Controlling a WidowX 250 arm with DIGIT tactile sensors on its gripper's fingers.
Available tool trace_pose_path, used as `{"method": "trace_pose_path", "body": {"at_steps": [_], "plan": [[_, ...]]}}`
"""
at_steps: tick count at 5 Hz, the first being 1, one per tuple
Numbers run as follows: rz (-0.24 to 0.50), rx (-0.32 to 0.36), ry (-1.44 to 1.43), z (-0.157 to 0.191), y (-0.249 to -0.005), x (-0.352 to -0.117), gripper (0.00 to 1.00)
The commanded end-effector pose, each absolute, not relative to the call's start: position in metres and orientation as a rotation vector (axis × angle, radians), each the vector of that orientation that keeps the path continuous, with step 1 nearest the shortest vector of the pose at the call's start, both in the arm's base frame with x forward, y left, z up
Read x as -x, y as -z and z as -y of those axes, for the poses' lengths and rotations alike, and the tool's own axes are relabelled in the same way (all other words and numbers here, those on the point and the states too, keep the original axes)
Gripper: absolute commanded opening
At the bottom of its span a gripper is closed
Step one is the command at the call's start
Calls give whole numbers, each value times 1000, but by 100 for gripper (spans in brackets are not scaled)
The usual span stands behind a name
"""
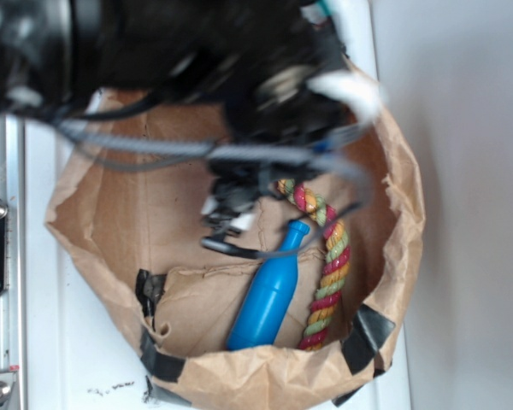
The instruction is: Grab the multicolored rope.
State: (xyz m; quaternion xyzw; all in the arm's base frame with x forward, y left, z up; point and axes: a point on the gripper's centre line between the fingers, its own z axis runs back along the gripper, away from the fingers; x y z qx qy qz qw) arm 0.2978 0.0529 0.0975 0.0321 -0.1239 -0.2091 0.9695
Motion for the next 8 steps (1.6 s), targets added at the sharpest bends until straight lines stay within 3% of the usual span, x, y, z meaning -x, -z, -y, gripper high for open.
{"method": "trace_pose_path", "body": {"at_steps": [1, 2, 4, 6, 7, 8], "plan": [[375, -211, 508, -54, -90, -290, 100], [432, -217, 547, -54, -88, -288, 100], [344, -227, 601, -45, -85, -309, 100], [348, -237, 614, -38, -86, -330, 100], [263, -193, 643, -36, -76, -340, 100], [185, -225, 644, -31, -57, -347, 100]]}}
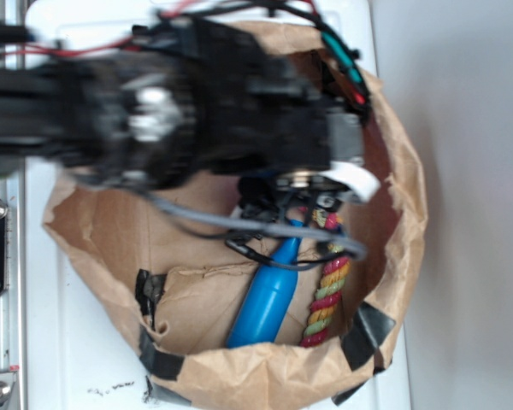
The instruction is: Grab the multicolored rope.
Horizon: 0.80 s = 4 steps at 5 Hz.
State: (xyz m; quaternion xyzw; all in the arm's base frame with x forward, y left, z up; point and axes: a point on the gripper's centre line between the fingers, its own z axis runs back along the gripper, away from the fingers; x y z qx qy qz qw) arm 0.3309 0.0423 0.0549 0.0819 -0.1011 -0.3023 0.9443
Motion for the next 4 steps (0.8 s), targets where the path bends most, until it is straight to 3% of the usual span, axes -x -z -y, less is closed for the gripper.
{"method": "trace_pose_path", "body": {"at_steps": [1, 3, 4], "plan": [[166, -225, 683, -28, -53, -347, 100], [155, -279, 674, -26, -39, -346, 100], [170, -295, 648, -29, -33, -341, 0]]}}
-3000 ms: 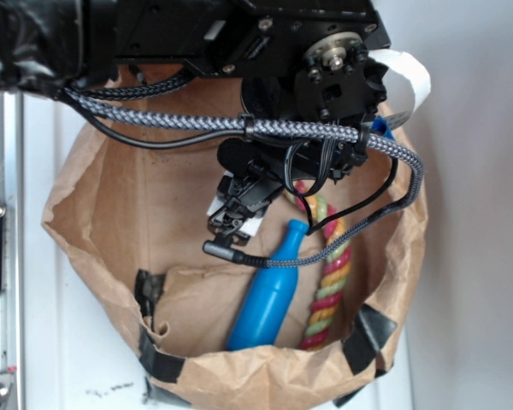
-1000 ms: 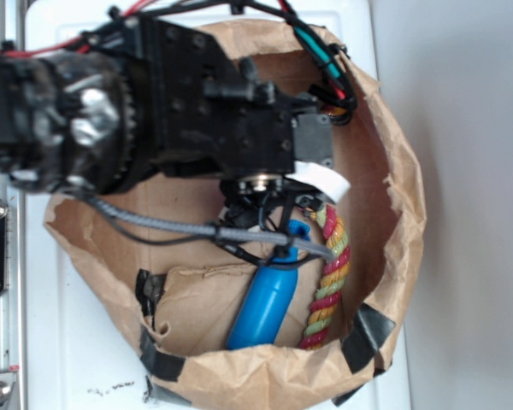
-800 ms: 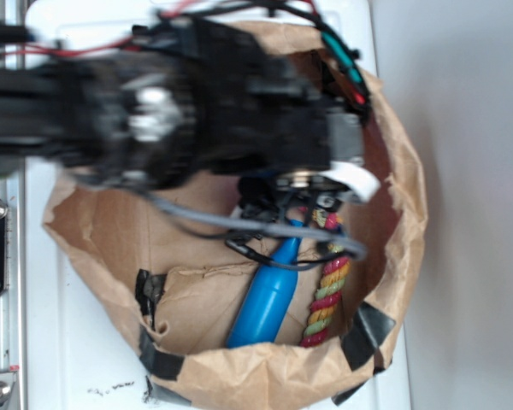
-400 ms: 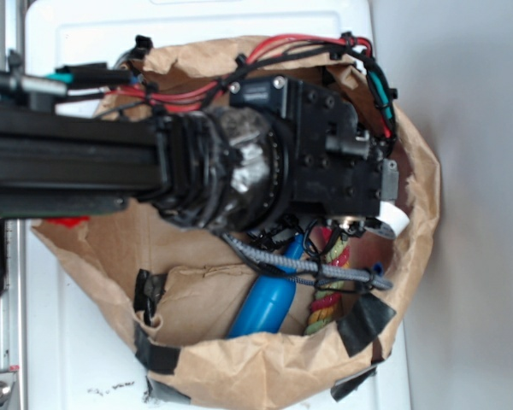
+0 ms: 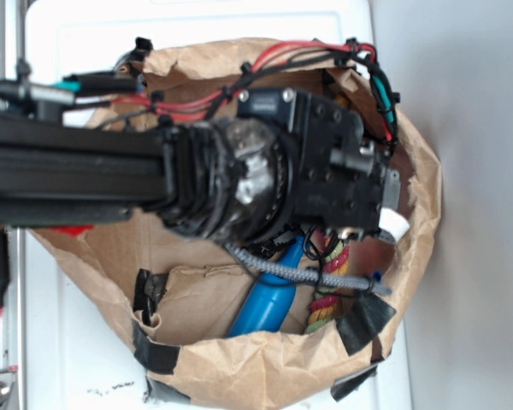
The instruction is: Grab the multicolored rope.
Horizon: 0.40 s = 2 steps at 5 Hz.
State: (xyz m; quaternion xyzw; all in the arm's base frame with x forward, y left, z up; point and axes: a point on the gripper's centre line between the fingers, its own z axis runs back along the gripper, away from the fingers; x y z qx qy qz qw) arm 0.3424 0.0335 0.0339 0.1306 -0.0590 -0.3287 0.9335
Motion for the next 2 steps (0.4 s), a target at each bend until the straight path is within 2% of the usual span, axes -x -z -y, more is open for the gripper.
{"method": "trace_pose_path", "body": {"at_steps": [1, 2], "plan": [[169, -279, 639, -30, -39, -344, 0], [164, -263, 631, -32, -44, -347, 0]]}}
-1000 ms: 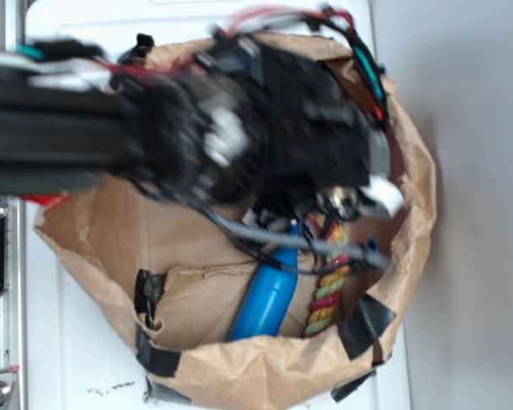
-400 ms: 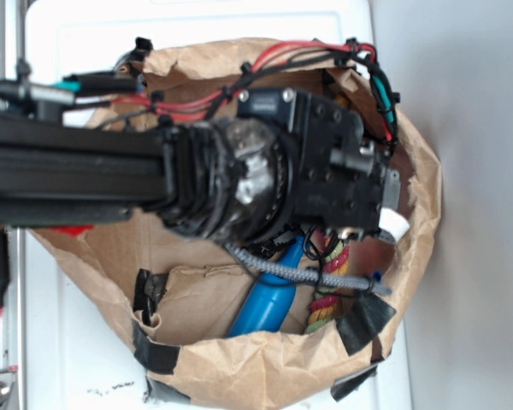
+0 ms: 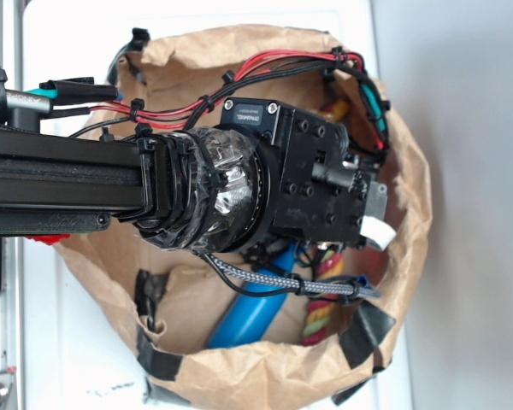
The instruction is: Grab the multicolored rope.
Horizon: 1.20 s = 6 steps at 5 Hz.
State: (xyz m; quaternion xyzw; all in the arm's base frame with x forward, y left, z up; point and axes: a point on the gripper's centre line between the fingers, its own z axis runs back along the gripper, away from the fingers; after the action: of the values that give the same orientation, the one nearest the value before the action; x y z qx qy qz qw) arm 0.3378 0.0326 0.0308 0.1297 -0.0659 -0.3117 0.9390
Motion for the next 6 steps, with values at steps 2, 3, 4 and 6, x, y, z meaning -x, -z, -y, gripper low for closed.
{"method": "trace_pose_path", "body": {"at_steps": [2, 3, 4, 6], "plan": [[188, -255, 611, -33, -52, -346, 0], [216, -192, 610, -43, -74, -338, 0], [261, -126, 594, -55, -123, -313, 0], [236, -172, 222, -53, -180, -282, 4]]}}
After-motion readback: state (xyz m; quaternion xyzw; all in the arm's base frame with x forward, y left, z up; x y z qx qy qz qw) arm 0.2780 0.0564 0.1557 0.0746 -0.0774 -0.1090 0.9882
